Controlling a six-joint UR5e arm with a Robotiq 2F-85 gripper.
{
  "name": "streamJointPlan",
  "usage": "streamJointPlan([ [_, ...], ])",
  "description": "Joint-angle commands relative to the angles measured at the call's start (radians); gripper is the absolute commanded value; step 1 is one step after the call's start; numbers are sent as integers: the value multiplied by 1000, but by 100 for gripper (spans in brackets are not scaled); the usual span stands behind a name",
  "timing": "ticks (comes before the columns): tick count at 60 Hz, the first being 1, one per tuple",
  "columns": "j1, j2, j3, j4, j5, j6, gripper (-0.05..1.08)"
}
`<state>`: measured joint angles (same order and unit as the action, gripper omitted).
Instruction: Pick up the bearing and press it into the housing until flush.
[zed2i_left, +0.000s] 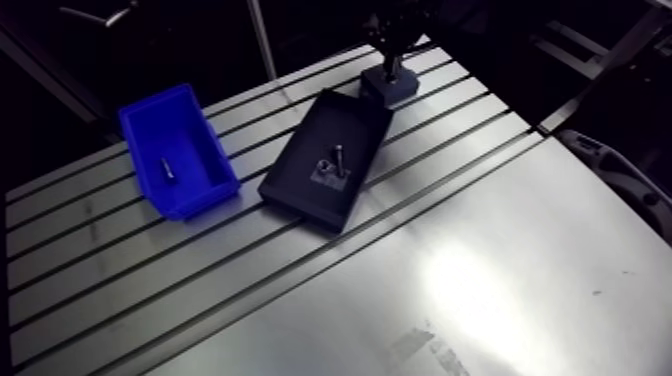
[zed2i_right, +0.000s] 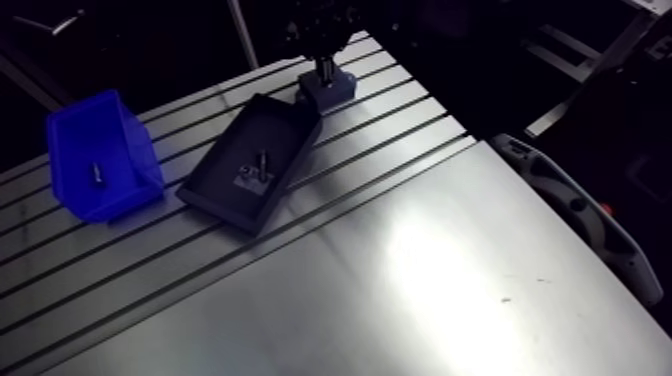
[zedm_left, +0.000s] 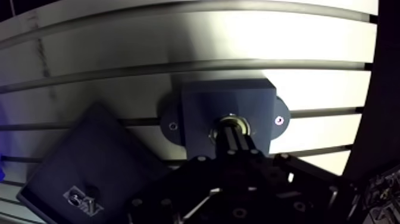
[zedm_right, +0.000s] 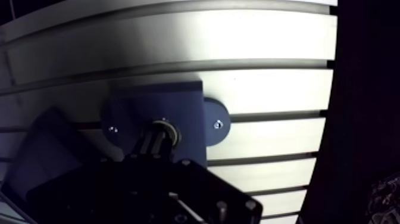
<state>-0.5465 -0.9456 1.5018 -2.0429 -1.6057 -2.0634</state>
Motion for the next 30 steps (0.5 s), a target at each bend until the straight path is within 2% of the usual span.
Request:
streamJointPlan([
  [1, 3, -59, -8, 5, 2, -1, 107],
  [9, 3, -102, -9, 25, 4, -2, 107],
  [13, 3, -115, -10, 43, 4, -4, 103],
  [14, 3, -122, -13, 60, 5, -4, 80],
  [15, 3, -122, -13, 60, 5, -4, 80],
  [16, 5, -128, -17, 88, 5, -4, 32],
  [17, 5, -128, -17, 88, 5, -4, 32],
  [18, 7, -136, -23, 127, 5, -4, 3],
  [21, 16, -153, -39, 199, 12, 2, 0],
  [23, 27, -162, -43, 222, 9, 13, 0],
  [25, 42, -173, -45, 236, 3, 16, 0],
  [30, 77, -199, -44, 244, 5, 20, 0],
])
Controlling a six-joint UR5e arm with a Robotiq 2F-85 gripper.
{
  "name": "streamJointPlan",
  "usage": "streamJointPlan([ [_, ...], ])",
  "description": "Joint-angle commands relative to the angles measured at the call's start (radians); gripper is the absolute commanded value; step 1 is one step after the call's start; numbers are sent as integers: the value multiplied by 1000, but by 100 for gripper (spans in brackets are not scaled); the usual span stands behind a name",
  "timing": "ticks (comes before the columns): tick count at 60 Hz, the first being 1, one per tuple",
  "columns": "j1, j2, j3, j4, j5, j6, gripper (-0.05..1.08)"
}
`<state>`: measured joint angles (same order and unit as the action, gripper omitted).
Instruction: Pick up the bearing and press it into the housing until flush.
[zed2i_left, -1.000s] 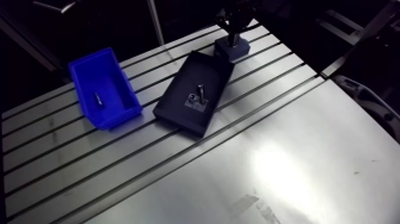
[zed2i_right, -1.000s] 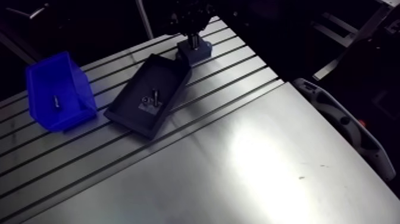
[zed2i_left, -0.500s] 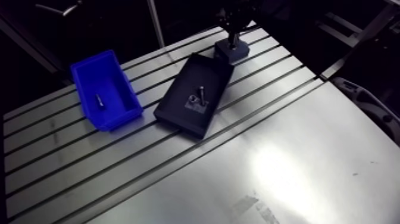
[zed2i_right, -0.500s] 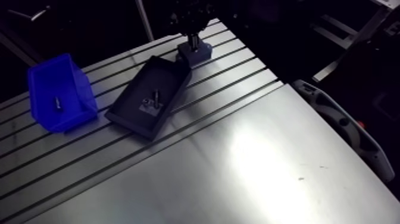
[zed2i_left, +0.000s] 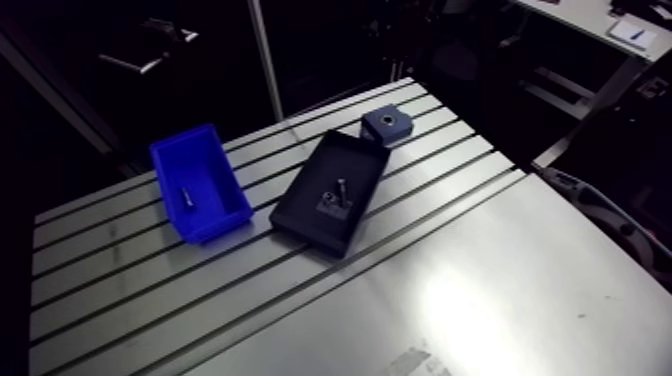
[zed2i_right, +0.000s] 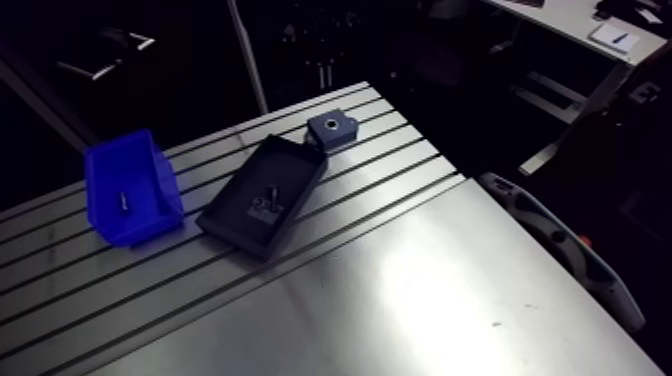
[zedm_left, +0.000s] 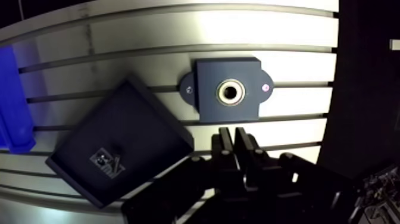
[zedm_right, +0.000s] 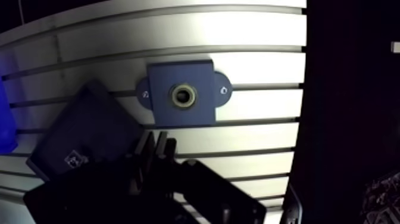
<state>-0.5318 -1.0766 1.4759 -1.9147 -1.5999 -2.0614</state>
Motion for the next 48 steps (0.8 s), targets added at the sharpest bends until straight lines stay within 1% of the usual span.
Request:
streamJointPlan([
  [1, 78, -80, -19, 119, 1, 30, 0],
  [2, 78, -80, -19, 119, 1, 30, 0],
  [4, 113, -95, -25, 119, 1, 76, 0],
  [5, 113, -95, -25, 119, 1, 76, 0],
  [6, 134, -97, -35, 123, 1, 98, 0],
  [7, 134, -97, -35, 123, 1, 98, 0],
  [8, 156, -97, -47, 132, 1, 118, 0],
  [9, 156, -97, -47, 132, 1, 118, 0],
  [10, 181, -98, -60, 145, -1, 134, 0],
  [11, 181, -98, -60, 145, -1, 134, 0],
  [12, 197, -98, -74, 157, -1, 150, 0],
  [19, 225, -99, -104, 199, -1, 204, 0],
  [20, 237, -102, -109, 213, -2, 218, 0],
  [21, 237, -102, -109, 213, -2, 218, 0],
  [22, 251, -106, -115, 229, -2, 225, 0],
  [23, 251, -106, -115, 229, -2, 225, 0],
  [24, 268, -113, -123, 243, -2, 232, 0],
  [25, 268, -113, -123, 243, -2, 232, 0],
  [26, 282, -119, -125, 256, -7, 239, 0],
  [27, 282, -119, -125, 256, -7, 239, 0],
  [29, 296, -136, -127, 273, -7, 254, 0],
  [34, 309, -160, -120, 274, -7, 272, 0],
  [37, 335, -179, -115, 274, -5, 281, 0],
  [38, 335, -179, -115, 274, -5, 281, 0],
  [40, 357, -200, -111, 275, -4, 283, 0],
  [48, 365, -240, -94, 279, -1, 283, 0],
])
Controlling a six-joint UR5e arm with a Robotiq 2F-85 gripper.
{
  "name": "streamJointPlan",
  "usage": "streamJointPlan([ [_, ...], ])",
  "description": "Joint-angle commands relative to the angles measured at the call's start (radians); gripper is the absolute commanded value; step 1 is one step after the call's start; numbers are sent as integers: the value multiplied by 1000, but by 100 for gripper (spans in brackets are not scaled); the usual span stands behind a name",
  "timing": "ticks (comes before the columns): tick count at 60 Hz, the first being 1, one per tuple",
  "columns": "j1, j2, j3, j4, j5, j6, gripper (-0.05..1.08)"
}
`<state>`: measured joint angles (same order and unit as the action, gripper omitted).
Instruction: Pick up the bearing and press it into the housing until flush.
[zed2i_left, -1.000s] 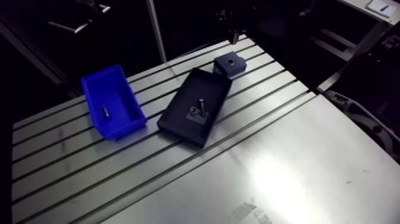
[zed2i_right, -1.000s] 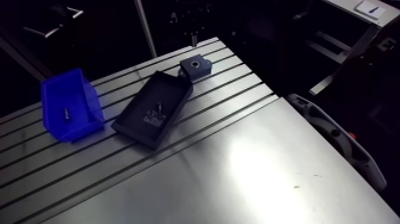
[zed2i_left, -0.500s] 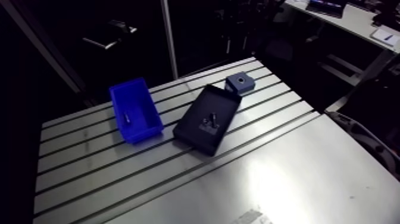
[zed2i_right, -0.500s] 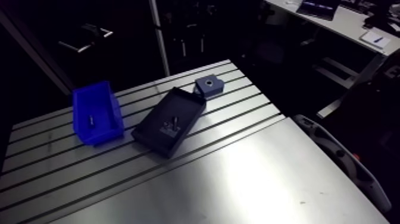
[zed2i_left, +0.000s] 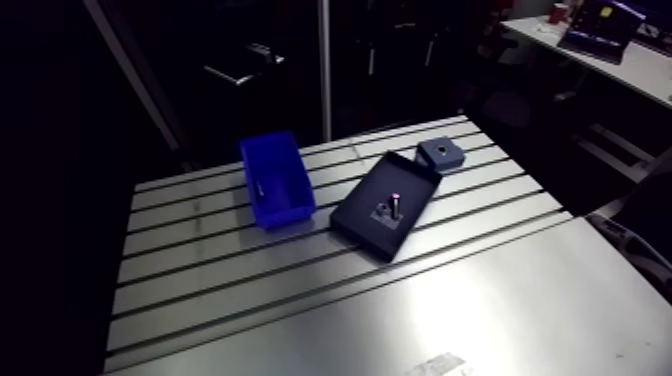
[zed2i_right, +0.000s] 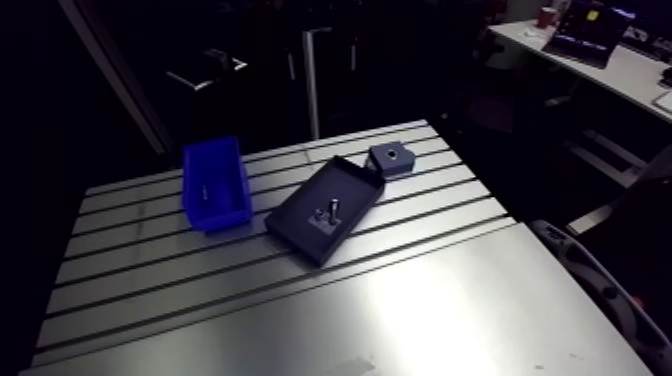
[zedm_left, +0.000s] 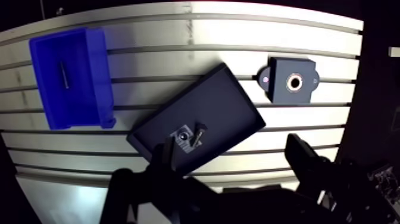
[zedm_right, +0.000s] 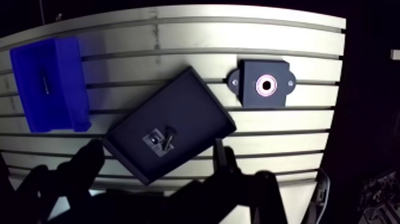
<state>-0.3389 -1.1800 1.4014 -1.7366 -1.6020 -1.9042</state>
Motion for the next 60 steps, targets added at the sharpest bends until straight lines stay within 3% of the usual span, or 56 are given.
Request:
streamJointPlan([
  [1, 172, -146, -17, 102, 3, 126, 1],
  [18, 174, -200, -9, 142, 9, 128, 1],
  [27, 181, -239, 27, 136, -3, 139, 1],
  [34, 181, -251, 54, 134, -5, 139, 1],
  [46, 179, -276, 73, 142, 9, 139, 1],
  [60, 179, -275, 82, 154, 2, 149, 1],
])
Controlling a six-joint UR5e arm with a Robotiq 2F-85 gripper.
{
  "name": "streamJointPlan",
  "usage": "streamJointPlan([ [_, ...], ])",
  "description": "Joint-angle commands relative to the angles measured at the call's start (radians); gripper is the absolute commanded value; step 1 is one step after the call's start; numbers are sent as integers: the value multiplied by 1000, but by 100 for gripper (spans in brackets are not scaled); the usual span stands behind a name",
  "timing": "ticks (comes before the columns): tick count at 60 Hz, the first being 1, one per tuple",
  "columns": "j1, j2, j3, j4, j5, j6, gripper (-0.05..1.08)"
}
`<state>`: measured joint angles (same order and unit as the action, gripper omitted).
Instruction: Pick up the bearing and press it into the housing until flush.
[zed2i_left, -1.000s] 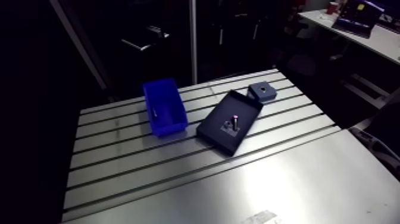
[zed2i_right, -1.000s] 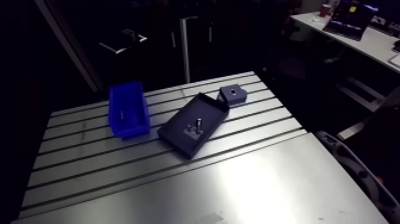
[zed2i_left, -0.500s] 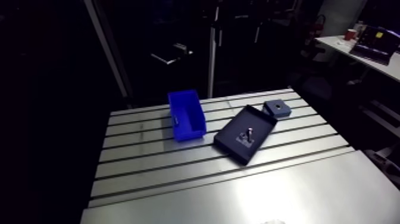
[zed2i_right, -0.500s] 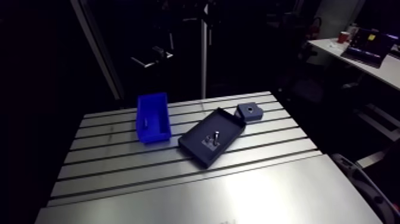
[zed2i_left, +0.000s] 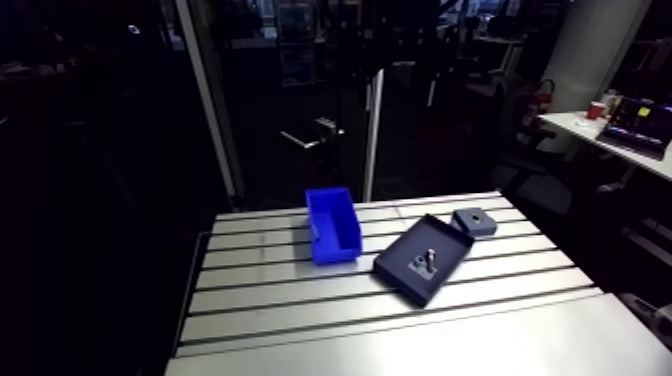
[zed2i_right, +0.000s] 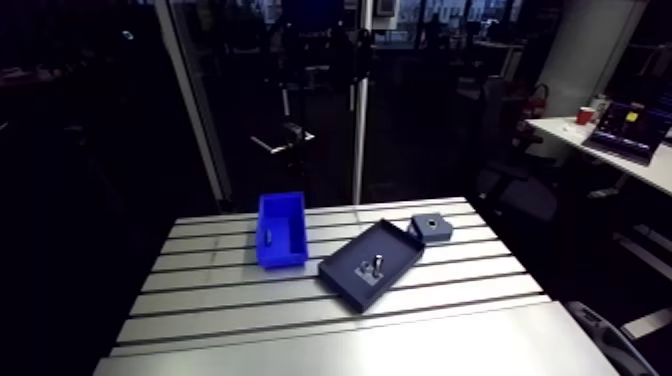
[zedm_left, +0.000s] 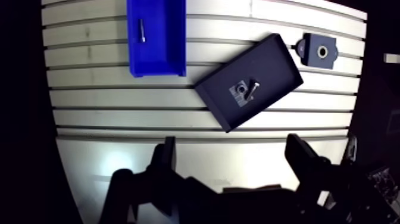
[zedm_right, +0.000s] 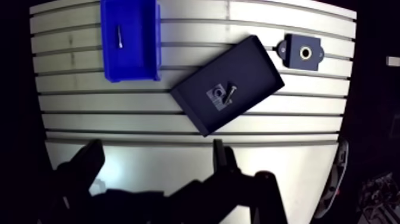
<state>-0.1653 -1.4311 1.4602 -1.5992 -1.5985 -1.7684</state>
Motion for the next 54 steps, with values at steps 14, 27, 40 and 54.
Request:
streamJointPlan([
  [14, 1, -20, 17, 18, -10, 11, 1],
  [27, 0, -15, 27, 10, -18, 13, 1],
  [40, 0, -13, 27, 8, -18, 14, 1],
  [54, 0, -13, 27, 8, -18, 14, 1],
])
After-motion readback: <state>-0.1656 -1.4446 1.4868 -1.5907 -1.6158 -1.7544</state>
